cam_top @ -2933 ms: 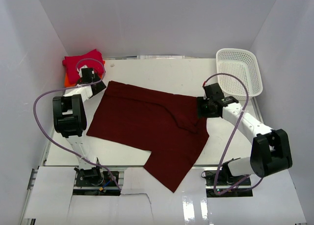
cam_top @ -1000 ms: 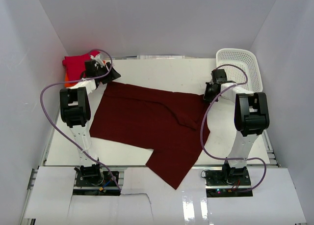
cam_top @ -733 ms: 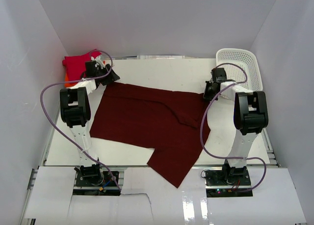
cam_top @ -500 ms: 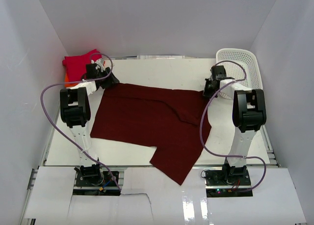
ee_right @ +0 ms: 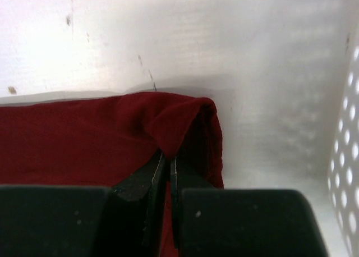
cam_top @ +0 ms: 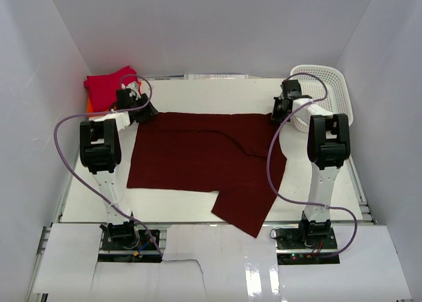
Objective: Fold and stack the t-shirts
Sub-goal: Fold the flattened tshirt in 1/3 of the way
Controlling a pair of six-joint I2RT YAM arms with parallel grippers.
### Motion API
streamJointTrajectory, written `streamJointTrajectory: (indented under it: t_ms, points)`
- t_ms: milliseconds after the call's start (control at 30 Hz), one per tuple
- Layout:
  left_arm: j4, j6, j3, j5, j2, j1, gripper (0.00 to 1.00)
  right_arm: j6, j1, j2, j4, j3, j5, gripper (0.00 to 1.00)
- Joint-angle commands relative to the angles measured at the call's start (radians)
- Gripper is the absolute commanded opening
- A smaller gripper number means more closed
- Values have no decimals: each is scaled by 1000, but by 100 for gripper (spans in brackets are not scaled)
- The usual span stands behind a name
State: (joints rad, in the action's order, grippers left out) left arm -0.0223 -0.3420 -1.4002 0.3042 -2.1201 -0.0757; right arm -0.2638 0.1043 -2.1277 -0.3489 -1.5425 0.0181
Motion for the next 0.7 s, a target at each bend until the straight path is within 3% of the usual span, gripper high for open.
streamJointTrajectory:
  t_ms: [0, 200, 467, 667]
  points:
    - [-36, -5, 53, -102, 66, -3, 62, 29, -14, -69, -42, -63, -46, 8]
    - [-27, -48, 89, -220, 100, -16, 63, 37, -20, -124, -71, -156, -47, 8]
    - [-25, -117, 6, -247, 91, -38, 65, 55, -26, -138, -70, -208, -52, 9]
    - [-11, -130, -69, -185, 109, -36, 65, 84, -28, -117, -68, -246, -29, 41]
